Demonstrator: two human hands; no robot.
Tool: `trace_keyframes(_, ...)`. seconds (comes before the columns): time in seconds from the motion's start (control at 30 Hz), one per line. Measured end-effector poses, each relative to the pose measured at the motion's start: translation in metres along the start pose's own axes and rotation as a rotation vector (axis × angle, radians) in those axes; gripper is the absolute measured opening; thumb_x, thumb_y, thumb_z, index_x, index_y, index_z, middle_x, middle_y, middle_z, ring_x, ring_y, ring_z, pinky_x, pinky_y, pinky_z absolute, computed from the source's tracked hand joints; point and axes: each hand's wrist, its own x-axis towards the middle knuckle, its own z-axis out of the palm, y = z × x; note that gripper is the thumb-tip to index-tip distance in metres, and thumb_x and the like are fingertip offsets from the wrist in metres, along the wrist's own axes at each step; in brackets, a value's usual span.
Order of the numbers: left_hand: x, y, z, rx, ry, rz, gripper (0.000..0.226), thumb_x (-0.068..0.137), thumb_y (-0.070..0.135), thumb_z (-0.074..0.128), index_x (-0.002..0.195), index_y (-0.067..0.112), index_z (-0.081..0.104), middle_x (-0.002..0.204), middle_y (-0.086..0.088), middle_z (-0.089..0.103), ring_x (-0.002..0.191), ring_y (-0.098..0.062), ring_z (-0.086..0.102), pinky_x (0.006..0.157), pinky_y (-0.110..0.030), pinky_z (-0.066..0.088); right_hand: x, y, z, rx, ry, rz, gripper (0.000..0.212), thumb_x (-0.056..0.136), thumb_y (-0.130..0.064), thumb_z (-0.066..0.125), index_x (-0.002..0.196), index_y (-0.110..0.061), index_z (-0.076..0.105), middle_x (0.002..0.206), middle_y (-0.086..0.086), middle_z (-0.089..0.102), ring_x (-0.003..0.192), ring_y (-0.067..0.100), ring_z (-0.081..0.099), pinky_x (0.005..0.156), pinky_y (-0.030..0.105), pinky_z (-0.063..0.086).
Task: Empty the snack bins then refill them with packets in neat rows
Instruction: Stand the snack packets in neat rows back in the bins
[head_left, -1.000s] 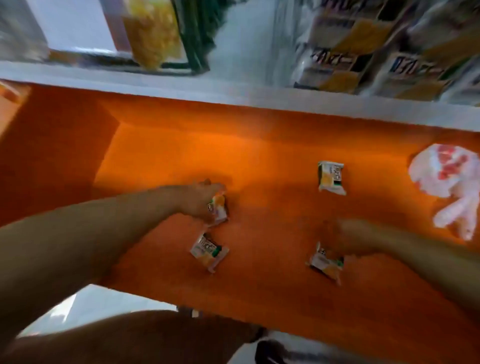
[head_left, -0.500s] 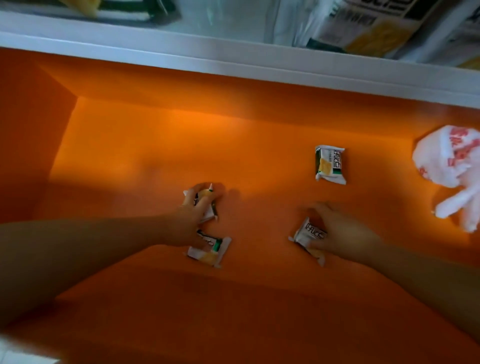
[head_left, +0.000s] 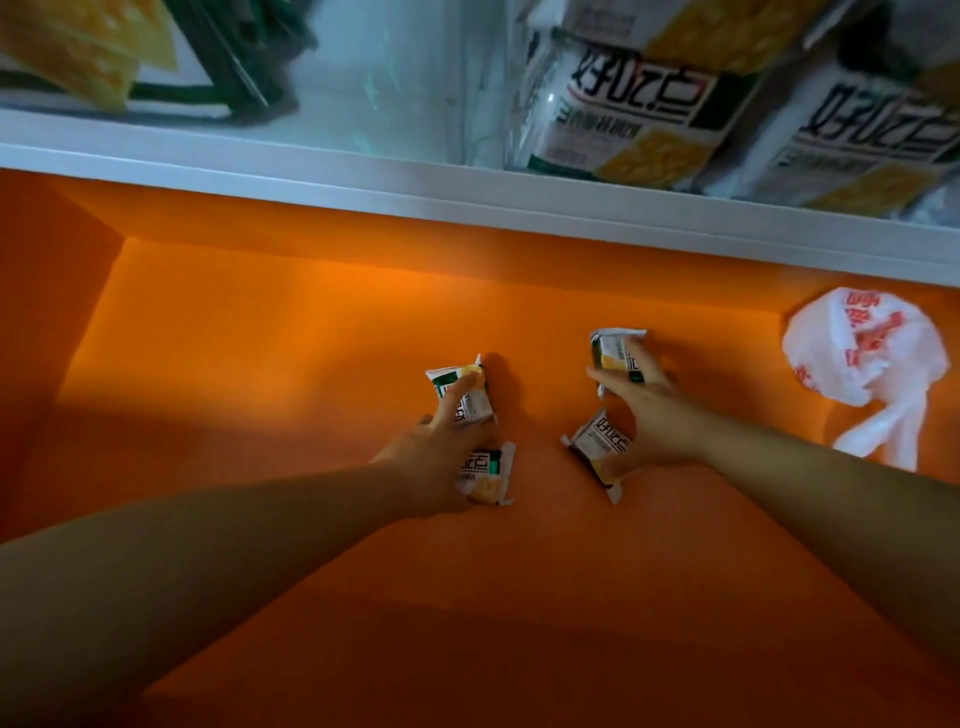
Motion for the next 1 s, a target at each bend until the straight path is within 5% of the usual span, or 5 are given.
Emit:
trace_keyframes(0.17, 0.006, -0.007, -0.004, 0.017, 0.029, -0.036, 0.083, 0.08, 0.027, 0.076, 0.147, 0.036, 0.028, 0.15, 0.002, -0.03, 0.124, -0.027, 0.049, 0.094, -0.03, 0.05, 0.006, -0.004, 0.005, 0.0, 0.072, -0.066, 0.083, 0.057, -0.033, 0.089, 0.127, -0.032, 0.045, 0.141, 0.004, 0.013, 0.125, 0.032, 0.039, 0.093, 0.036, 0.049)
trace_keyframes(0.3, 0.014, -0.012, -0.015, 0.039, -0.036, -0.034, 0.087, 0.075, 0.043, 0.077, 0.147, 0.038, 0.029, 0.146, 0.002, -0.043, 0.126, -0.029, 0.05, 0.094, -0.037, 0.051, 0.002, -0.008, 0.011, -0.027, 0.035, -0.097, 0.091, 0.058, -0.033, 0.088, 0.135, -0.032, 0.041, 0.142, 0.001, 0.009, 0.128, 0.03, 0.037, 0.093, 0.037, 0.05)
trace_keyframes(0.43, 0.02, -0.012, -0.031, 0.122, 0.025, -0.071, 0.067, 0.073, 0.059, 0.071, 0.134, 0.046, 0.046, 0.154, 0.002, -0.013, 0.13, -0.029, 0.038, 0.096, -0.041, 0.048, -0.012, -0.014, 0.014, -0.187, 0.029, -0.123, 0.098, 0.064, -0.036, 0.085, 0.144, -0.034, 0.028, 0.151, -0.003, -0.003, 0.13, 0.027, 0.039, 0.085, 0.031, 0.051)
trace_keyframes(0.57, 0.027, -0.013, -0.038, 0.259, 0.089, -0.054, 0.058, 0.075, 0.064, 0.065, 0.127, 0.043, 0.055, 0.153, -0.002, 0.006, 0.141, -0.031, 0.012, 0.109, -0.044, 0.031, -0.019, -0.014, 0.015, -0.147, 0.084, -0.141, 0.08, 0.072, -0.034, 0.081, 0.137, -0.034, 0.034, 0.151, -0.001, 0.004, 0.124, 0.026, 0.046, 0.081, 0.027, 0.054)
trace_keyframes(1.0, 0.016, 0.012, -0.049, 0.359, 0.008, 0.004, 0.066, 0.08, 0.071, 0.052, 0.139, 0.045, 0.04, 0.158, -0.005, 0.006, 0.141, -0.032, 0.018, 0.114, -0.045, 0.02, -0.038, -0.007, 0.001, 0.105, 0.134, -0.1, 0.071, 0.067, -0.031, 0.082, 0.122, -0.039, 0.039, 0.128, -0.002, 0.034, 0.112, 0.02, 0.048, 0.084, 0.034, 0.053)
